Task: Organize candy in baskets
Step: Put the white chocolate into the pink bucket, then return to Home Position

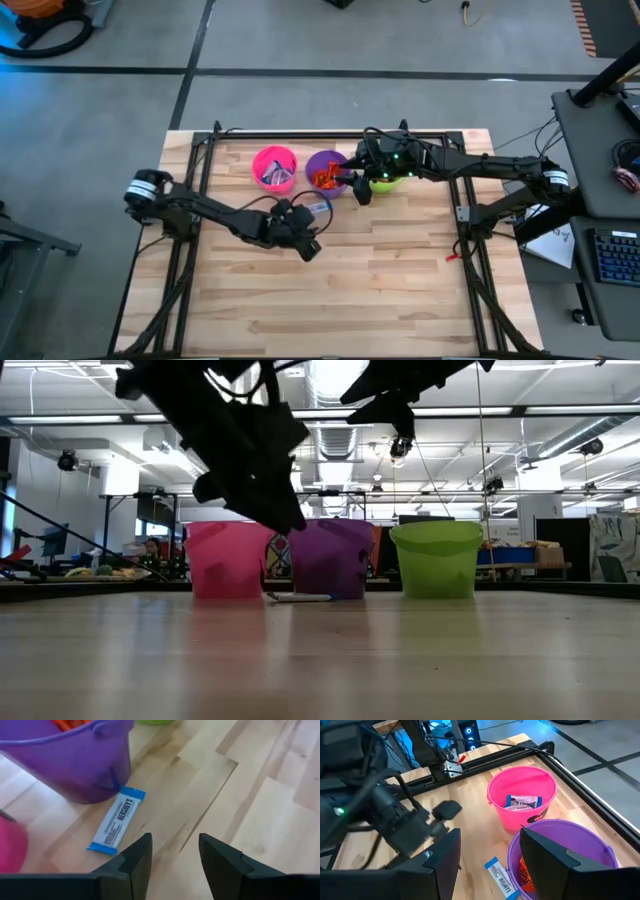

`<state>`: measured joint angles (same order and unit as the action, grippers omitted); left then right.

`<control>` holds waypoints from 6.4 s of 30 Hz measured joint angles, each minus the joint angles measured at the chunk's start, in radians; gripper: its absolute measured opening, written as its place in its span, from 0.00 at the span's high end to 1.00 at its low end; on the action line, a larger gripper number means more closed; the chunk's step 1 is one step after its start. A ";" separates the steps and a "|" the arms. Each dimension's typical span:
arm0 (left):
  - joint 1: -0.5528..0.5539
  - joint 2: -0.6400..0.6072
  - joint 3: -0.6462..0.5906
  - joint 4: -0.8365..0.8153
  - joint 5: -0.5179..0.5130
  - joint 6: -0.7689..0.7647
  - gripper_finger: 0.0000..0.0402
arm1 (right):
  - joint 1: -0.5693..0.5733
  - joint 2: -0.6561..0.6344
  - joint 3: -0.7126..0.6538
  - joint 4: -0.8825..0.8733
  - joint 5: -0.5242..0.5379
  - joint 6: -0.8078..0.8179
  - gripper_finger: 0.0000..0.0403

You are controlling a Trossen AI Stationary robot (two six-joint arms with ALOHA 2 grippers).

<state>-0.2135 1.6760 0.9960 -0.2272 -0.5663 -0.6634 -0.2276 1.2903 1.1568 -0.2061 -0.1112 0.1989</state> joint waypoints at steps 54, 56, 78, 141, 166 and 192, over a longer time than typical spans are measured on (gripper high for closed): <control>0.066 0.104 -0.293 0.544 0.270 -0.038 1.00 | 0.000 0.000 0.000 -0.047 -0.001 0.037 0.51; 0.049 0.083 -0.292 0.542 0.318 -0.038 1.00 | 0.000 0.000 0.000 -0.047 -0.001 0.033 0.51; 0.043 0.100 -0.143 0.322 0.382 0.352 0.52 | 0.000 0.000 0.000 -0.042 -0.050 0.011 0.51; 0.058 -0.501 -0.146 -0.201 -0.247 0.376 0.81 | 0.000 -0.017 0.019 -0.021 -0.132 0.262 0.51; 0.513 -0.411 -0.081 -0.414 0.169 -0.028 0.76 | -0.029 -0.017 0.019 -0.026 -0.124 0.246 0.51; 0.217 -0.577 0.082 -0.214 0.191 0.312 0.52 | -0.026 -0.025 0.017 -0.017 -0.135 0.022 0.51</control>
<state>0.0030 1.0993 1.0779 -0.4411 -0.3756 -0.3513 -0.2531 1.2655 1.1736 -0.2235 -0.2458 0.2208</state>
